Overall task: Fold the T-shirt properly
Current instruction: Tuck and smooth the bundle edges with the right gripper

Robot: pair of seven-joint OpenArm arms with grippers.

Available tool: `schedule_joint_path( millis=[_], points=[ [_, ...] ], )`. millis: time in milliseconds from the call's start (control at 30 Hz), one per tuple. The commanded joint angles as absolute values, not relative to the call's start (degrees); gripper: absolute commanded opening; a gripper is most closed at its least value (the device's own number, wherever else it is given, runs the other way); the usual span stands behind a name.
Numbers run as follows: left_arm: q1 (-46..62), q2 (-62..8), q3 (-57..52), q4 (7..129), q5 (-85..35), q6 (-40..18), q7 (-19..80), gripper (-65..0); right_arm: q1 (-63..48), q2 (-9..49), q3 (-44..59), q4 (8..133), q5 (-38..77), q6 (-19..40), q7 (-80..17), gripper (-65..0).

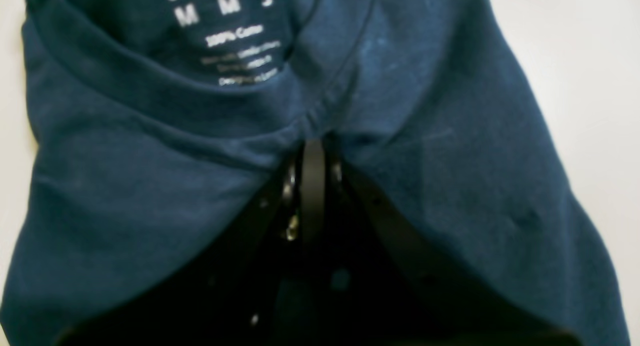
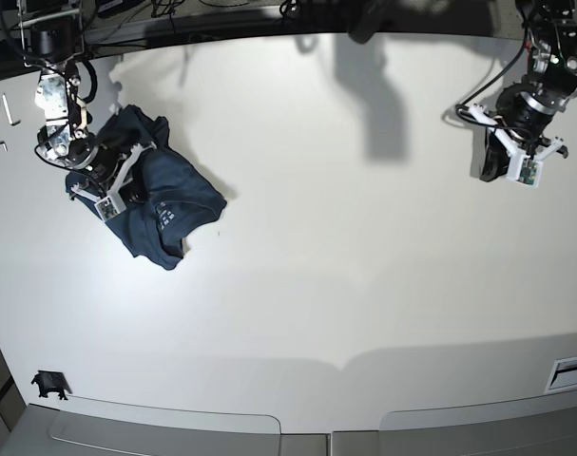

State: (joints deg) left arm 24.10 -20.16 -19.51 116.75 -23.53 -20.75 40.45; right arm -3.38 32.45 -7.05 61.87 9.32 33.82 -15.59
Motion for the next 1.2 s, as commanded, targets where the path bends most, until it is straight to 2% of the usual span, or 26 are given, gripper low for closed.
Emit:
schedule_joint_path(
  millis=[0, 133, 367, 567, 767, 1167],
  points=[
    [23.81, -20.82, -19.84, 117.73, -24.1, -20.53, 38.94, -65.0, -6.52, 31.83, -8.54, 58.85, 0.71, 32.47, -37.36, -65.0],
    [23.81, -20.82, -19.84, 117.73, -24.1, -20.53, 38.94, -65.0, -6.52, 30.57, -6.52, 58.85, 0.67, 25.02, -40.69, -65.0],
    [23.81, -20.82, -19.84, 117.73, -24.1, -20.53, 38.96, -65.0, -6.52, 25.39, 6.81, 58.83, 2.11, 19.68, -41.89, -65.0],
    [23.81, -20.82, -19.84, 117.73, -24.1, -20.53, 38.96, -65.0, -6.55, 23.42, 19.49, 58.83, 7.35, 19.66, -44.03, -65.0],
    [23.81, -20.82, -19.84, 117.73, -24.1, -20.56, 38.94, -65.0, -6.52, 23.46, 27.99, 58.85, 15.29, 19.75, -44.03, -65.0],
    [23.83, -20.82, -19.84, 117.73, -24.1, -20.53, 38.96, -65.0, -0.51, 23.51, 30.81, 58.87, 24.12, 27.0, -44.01, -65.0]
  ],
)
